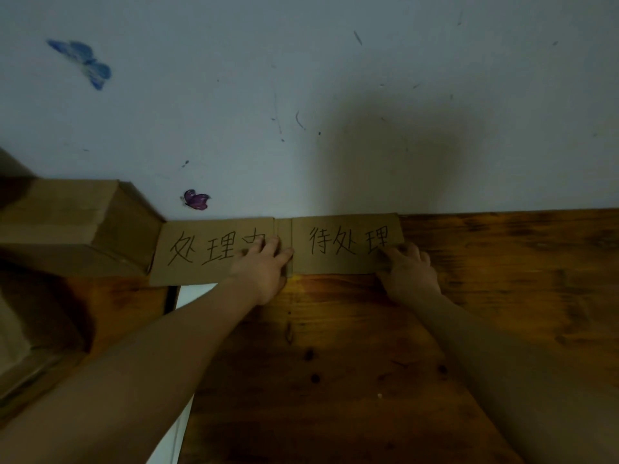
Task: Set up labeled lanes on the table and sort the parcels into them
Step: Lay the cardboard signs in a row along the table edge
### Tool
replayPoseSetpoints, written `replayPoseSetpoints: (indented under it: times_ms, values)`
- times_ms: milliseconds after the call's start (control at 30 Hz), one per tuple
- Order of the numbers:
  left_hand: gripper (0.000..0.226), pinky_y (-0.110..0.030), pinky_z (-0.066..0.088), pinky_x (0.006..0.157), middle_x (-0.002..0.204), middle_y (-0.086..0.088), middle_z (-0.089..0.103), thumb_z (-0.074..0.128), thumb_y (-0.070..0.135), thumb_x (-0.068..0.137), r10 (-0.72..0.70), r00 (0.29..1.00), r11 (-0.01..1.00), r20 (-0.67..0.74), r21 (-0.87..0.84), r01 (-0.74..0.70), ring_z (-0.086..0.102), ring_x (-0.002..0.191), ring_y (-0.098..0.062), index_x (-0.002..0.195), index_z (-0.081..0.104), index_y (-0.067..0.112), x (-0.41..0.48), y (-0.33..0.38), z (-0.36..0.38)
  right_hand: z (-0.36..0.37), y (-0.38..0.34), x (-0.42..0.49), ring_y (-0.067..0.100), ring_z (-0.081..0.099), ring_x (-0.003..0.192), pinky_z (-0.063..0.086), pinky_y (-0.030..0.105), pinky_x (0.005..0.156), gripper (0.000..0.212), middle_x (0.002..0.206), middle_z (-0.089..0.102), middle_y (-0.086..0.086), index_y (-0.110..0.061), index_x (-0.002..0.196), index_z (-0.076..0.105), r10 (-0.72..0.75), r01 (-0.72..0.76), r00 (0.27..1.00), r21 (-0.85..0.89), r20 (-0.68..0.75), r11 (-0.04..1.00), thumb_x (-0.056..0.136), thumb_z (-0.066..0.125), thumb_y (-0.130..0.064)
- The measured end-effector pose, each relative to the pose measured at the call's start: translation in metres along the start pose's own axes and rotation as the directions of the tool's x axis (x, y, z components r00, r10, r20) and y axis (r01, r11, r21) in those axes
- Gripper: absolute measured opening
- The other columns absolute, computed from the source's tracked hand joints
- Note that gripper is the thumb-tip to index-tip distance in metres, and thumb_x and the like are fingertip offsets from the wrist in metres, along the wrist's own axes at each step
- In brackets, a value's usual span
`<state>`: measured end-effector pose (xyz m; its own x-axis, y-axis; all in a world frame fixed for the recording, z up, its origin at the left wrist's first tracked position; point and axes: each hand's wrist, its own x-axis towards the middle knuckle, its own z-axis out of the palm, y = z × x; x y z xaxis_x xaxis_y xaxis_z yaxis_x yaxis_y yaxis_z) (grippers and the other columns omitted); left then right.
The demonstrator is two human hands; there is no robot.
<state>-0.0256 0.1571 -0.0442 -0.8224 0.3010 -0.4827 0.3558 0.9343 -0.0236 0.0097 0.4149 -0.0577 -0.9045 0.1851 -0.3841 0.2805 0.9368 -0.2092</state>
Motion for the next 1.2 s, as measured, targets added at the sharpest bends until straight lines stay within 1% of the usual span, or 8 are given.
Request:
replayPoseSetpoints:
  times_ms: [167, 367, 533, 667, 833, 967, 1067, 1200]
  values:
    - [0.058, -0.059, 0.019, 0.110, 0.159, -0.007, -0.004, 0.033, 0.038, 0.100, 0.033, 0.999, 0.997, 0.035, 0.067, -0.036, -0.003, 0.145, -0.037, 0.149, 0.003, 0.038, 0.002, 0.001, -0.002, -0.007, 0.008, 0.000, 0.036, 0.026, 0.136, 0.034, 0.051, 0.106, 0.057, 0.150, 0.023, 0.012, -0.030, 0.146, 0.028, 0.045, -0.045, 0.999, -0.030, 0.005, 0.999, 0.095, 0.050, -0.041]
    - [0.057, -0.058, 0.024, 0.108, 0.158, -0.007, 0.001, 0.036, 0.043, 0.098, 0.044, 0.999, 0.998, 0.015, 0.047, -0.044, -0.001, 0.144, -0.038, 0.149, 0.012, 0.036, 0.000, 0.000, 0.000, -0.004, -0.001, -0.005, 0.035, 0.026, 0.135, 0.035, 0.049, 0.104, 0.057, 0.149, 0.022, 0.013, -0.030, 0.147, 0.026, 0.064, -0.064, 0.998, -0.021, 0.029, 0.998, 0.095, 0.049, -0.039]
    - [0.063, -0.062, 0.010, 0.112, 0.159, -0.006, -0.008, 0.038, 0.044, 0.097, 0.033, 0.999, 0.999, 0.037, -0.032, -0.032, -0.008, 0.144, -0.036, 0.149, 0.004, 0.038, 0.000, 0.001, 0.005, -0.007, -0.003, -0.007, 0.035, 0.024, 0.136, 0.031, 0.051, 0.106, 0.058, 0.150, 0.022, 0.012, -0.031, 0.146, 0.026, 0.080, -0.079, 0.996, -0.038, 0.032, 0.996, 0.094, 0.049, -0.042]
    - [0.069, -0.058, 0.003, 0.114, 0.159, -0.003, -0.009, 0.038, 0.042, 0.096, 0.049, 0.995, 0.991, -0.085, -0.124, -0.059, -0.007, 0.146, -0.029, 0.149, -0.006, 0.038, -0.011, -0.021, 0.004, -0.012, -0.023, -0.009, 0.035, 0.022, 0.138, 0.028, 0.049, 0.108, 0.059, 0.152, 0.023, 0.013, -0.024, 0.146, 0.028, 0.044, -0.044, 0.999, -0.027, -0.010, 0.999, 0.093, 0.050, -0.038]
    - [0.065, -0.045, 0.029, 0.111, 0.154, -0.007, 0.025, 0.052, 0.038, 0.092, -0.273, 0.941, 0.867, -0.201, -0.476, 0.150, 0.028, 0.138, -0.030, 0.148, 0.023, 0.025, -0.036, -0.072, 0.008, 0.000, -0.094, -0.010, 0.033, 0.029, 0.134, 0.028, 0.044, 0.110, 0.052, 0.143, 0.036, 0.015, -0.011, 0.140, 0.036, -0.193, 0.192, 0.981, 0.028, 0.026, 0.981, 0.093, 0.048, -0.030]
    - [0.056, -0.041, 0.037, 0.103, 0.138, -0.016, 0.042, 0.055, 0.037, 0.090, -0.528, 0.848, 0.728, -0.058, -0.544, 0.416, 0.043, 0.124, -0.034, 0.140, 0.040, 0.016, -0.052, -0.108, 0.016, 0.013, -0.151, -0.020, 0.032, 0.032, 0.132, 0.029, 0.039, 0.108, 0.055, 0.144, 0.033, 0.015, -0.008, 0.142, 0.033, -0.310, 0.284, 0.943, 0.200, 0.118, 0.938, 0.094, 0.049, -0.030]
    - [0.056, -0.040, 0.040, 0.101, 0.134, -0.017, 0.044, 0.056, 0.040, 0.089, -0.589, 0.805, 0.610, 0.068, -0.616, 0.498, 0.046, 0.120, -0.032, 0.136, 0.045, 0.011, -0.051, -0.120, 0.025, 0.025, -0.174, -0.020, 0.033, 0.033, 0.131, 0.032, 0.039, 0.106, 0.058, 0.146, 0.033, 0.017, -0.004, 0.142, 0.030, -0.322, 0.281, 0.928, 0.214, 0.187, 0.935, 0.095, 0.048, -0.032]
    - [0.069, -0.042, 0.031, 0.105, 0.140, -0.019, 0.037, 0.056, 0.052, 0.085, -0.650, 0.751, 0.516, 0.118, -0.657, 0.550, 0.034, 0.129, -0.036, 0.139, 0.039, 0.012, -0.043, -0.122, 0.027, 0.026, -0.189, -0.017, 0.037, 0.028, 0.134, 0.028, 0.042, 0.109, 0.060, 0.147, 0.027, 0.020, -0.006, 0.145, 0.024, -0.196, 0.159, 0.954, 0.173, 0.225, 0.972, 0.096, 0.047, -0.033]
